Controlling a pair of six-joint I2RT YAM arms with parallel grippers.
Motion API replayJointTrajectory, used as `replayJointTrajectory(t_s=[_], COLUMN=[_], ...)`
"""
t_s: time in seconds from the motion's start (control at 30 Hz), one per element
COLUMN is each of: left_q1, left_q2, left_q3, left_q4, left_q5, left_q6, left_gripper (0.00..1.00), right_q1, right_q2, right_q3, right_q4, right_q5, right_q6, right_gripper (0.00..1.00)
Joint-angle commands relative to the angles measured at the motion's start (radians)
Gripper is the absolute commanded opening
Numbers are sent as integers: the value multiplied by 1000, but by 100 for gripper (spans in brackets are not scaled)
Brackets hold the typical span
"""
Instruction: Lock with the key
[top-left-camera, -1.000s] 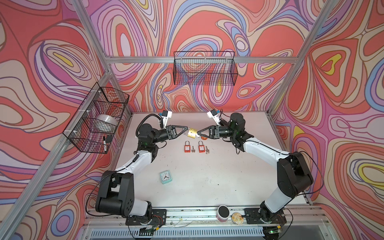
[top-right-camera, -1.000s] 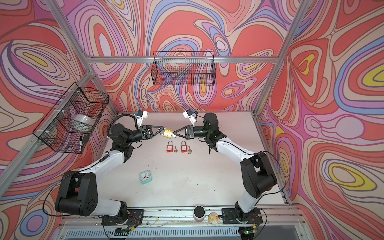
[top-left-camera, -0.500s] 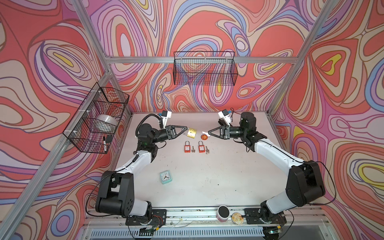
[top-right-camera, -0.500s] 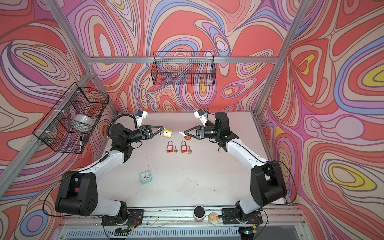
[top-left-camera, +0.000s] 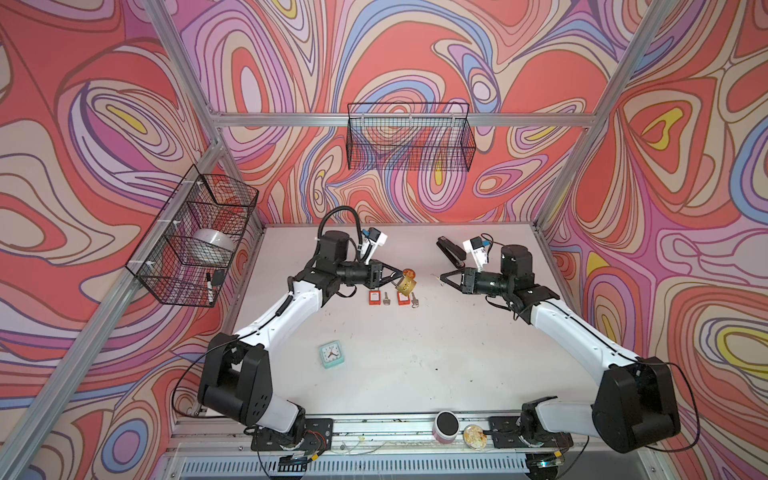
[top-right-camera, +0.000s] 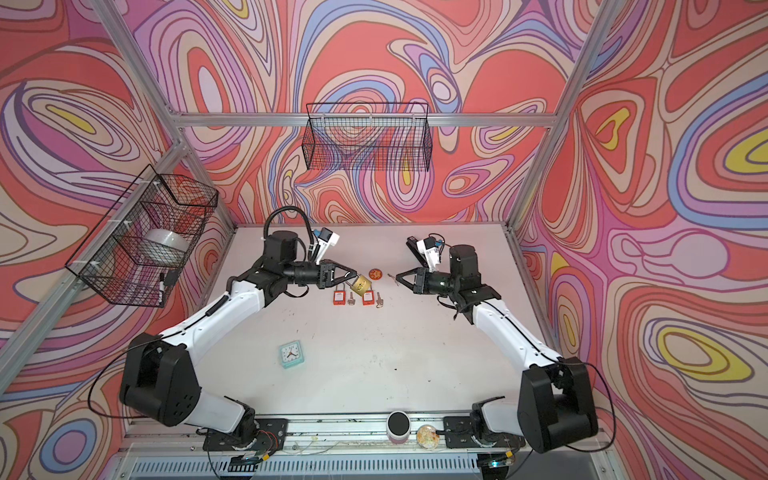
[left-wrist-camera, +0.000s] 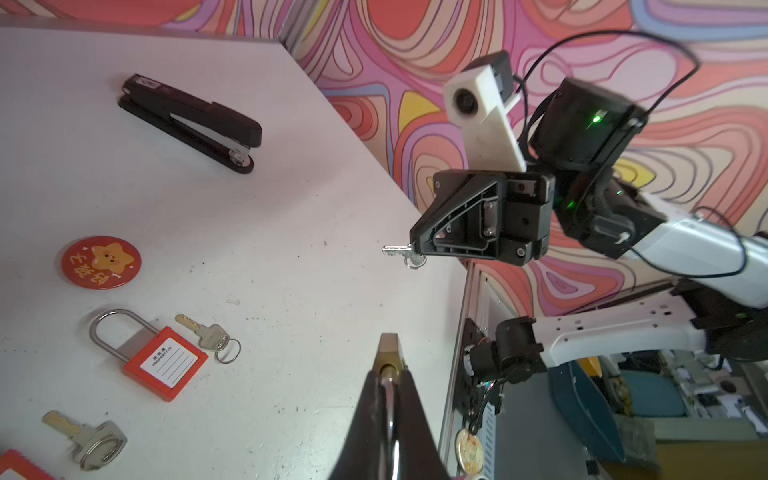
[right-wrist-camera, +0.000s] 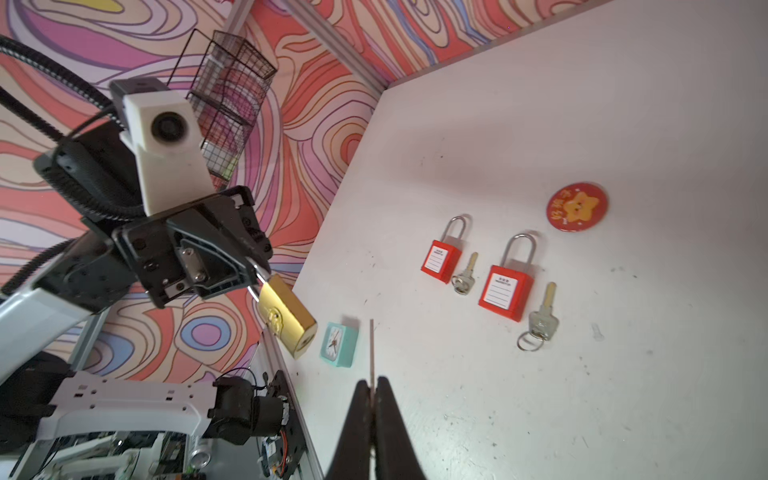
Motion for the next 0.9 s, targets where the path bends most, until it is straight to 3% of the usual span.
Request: replayJointTrajectory(t_s=[0.0, 0.1, 0.2, 0.33, 0.7, 0.87], left_q1=[-52, -81, -82, -93, -145, -150], left_q2=[101, 223, 337, 467, 721, 830], left_q3=[86, 219, 326, 488, 831, 956], left_q4=[-320, -462, -552, -644, -793, -839], left_q5=[-95, -117, -73, 8, -10, 0], left_q6=[331, 469, 567, 688, 908, 914], left_gripper=[0, 0, 0, 0, 0, 0], right_q1=[-5, -5, -5, -4, -5, -4], right_q2=[-67, -112, -163, -250, -335, -332], right_q3=[-21, -37, -75, -149, -145, -131], right_q4=[-62, -150, -174, -136, -263, -298], right_q5=[153, 334, 439, 482, 517, 516], right_q6=[-23, -28, -1, 46, 10, -11], right_gripper=[0, 0, 0, 0, 0, 0])
